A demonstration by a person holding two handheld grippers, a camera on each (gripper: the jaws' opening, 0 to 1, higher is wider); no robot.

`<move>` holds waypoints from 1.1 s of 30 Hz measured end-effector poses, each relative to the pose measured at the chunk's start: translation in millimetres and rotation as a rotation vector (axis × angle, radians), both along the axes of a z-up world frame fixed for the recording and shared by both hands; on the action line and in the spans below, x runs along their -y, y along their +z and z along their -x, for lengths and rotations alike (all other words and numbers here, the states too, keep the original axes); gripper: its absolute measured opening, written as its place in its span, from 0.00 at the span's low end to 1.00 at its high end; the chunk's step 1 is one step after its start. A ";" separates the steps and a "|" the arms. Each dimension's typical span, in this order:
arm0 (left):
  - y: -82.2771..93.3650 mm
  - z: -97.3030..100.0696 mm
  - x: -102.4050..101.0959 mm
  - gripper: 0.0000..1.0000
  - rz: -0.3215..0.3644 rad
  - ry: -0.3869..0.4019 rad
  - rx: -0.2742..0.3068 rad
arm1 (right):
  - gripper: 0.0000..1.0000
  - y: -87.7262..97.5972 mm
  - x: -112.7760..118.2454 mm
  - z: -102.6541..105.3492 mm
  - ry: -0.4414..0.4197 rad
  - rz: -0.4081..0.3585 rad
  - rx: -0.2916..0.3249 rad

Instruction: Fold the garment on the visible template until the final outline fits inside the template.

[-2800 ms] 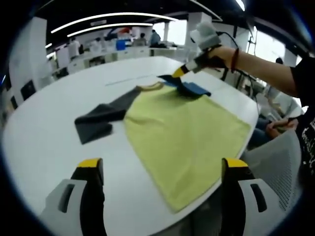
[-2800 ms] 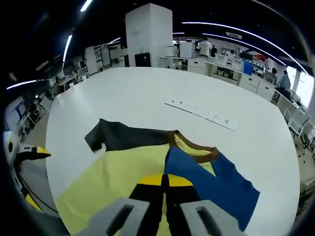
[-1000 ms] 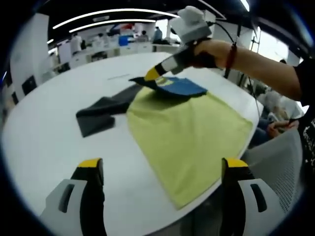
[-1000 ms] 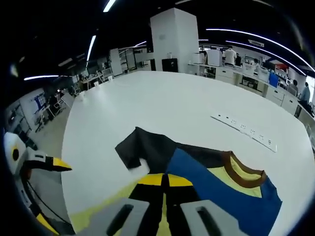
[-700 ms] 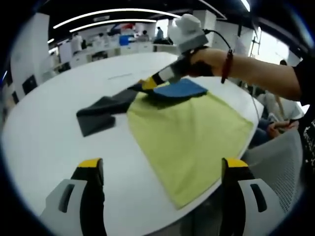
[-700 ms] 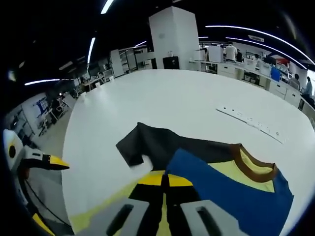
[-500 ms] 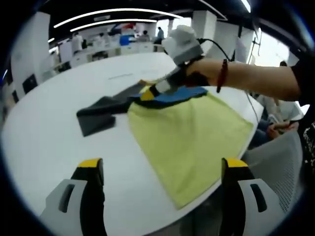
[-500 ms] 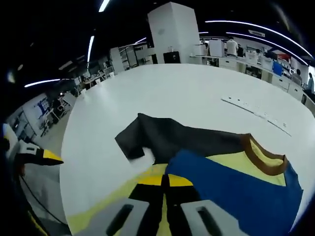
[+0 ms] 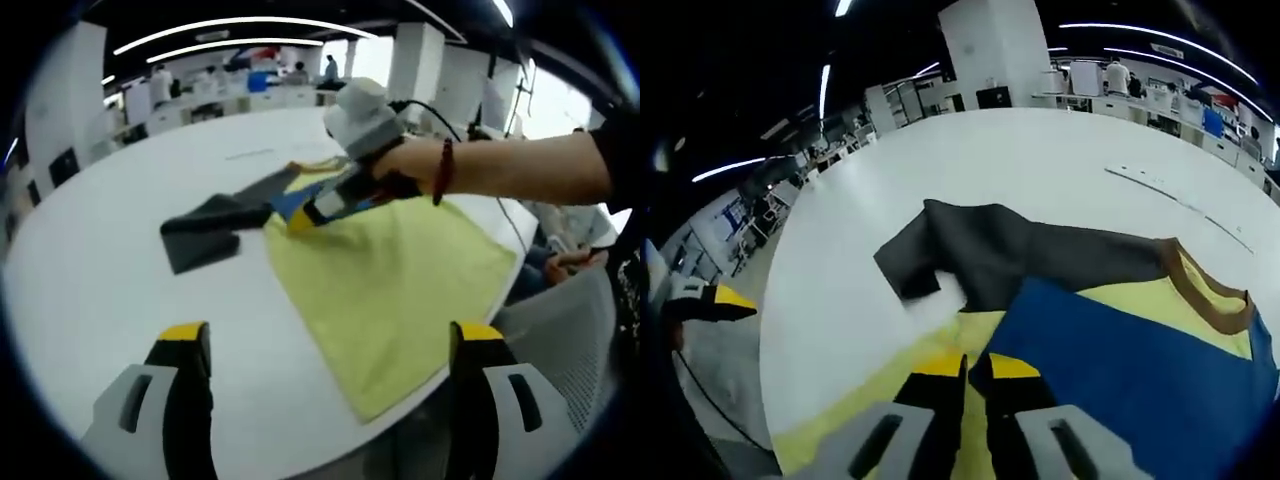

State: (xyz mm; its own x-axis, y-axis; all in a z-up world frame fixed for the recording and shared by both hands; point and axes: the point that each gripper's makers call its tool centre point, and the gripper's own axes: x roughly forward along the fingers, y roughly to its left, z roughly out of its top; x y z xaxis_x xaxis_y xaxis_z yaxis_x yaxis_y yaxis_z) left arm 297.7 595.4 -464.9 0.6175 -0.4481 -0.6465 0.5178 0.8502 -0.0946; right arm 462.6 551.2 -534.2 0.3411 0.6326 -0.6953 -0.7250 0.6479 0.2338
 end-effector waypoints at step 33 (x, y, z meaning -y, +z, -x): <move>10.2 -13.7 -4.4 0.99 -0.015 0.017 0.047 | 0.81 49.8 165.6 -30.5 -0.370 0.045 0.103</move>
